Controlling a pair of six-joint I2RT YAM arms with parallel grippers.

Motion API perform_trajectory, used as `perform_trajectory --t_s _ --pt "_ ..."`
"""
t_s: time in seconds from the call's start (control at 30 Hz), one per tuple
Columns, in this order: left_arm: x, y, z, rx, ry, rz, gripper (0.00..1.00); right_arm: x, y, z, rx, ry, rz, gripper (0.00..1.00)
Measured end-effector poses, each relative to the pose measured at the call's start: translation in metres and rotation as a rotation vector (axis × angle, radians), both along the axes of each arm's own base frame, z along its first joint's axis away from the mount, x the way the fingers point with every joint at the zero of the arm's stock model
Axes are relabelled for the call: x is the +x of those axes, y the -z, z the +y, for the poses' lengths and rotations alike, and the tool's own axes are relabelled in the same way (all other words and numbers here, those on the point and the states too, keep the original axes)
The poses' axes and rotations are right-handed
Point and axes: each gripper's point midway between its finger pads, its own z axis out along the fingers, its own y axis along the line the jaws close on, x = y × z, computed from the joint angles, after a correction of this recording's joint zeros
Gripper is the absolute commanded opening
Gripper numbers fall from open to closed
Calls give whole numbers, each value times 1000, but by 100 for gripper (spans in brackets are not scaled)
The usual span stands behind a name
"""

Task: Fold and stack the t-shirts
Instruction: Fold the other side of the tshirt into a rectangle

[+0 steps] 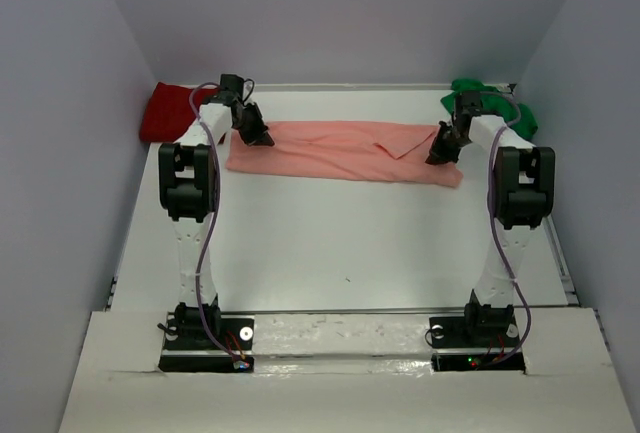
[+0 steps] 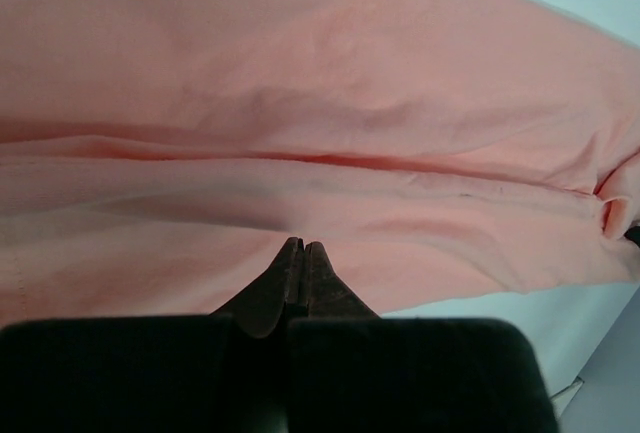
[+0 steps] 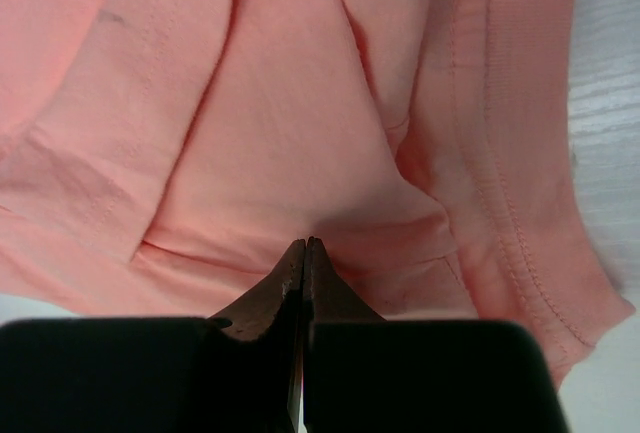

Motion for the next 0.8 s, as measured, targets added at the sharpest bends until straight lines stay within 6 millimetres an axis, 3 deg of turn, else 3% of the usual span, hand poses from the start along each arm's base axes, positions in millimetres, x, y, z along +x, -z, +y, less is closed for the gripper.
perform_trajectory --t_s 0.3,0.5,0.8 --pt "-22 17 7 131 9 82 0 -23 11 -12 -80 10 100 0" --pt "-45 41 18 236 -1 161 0 -45 19 -14 -112 12 149 0" --pt "-59 43 27 295 -17 159 0 -67 20 -12 -131 2 193 0"
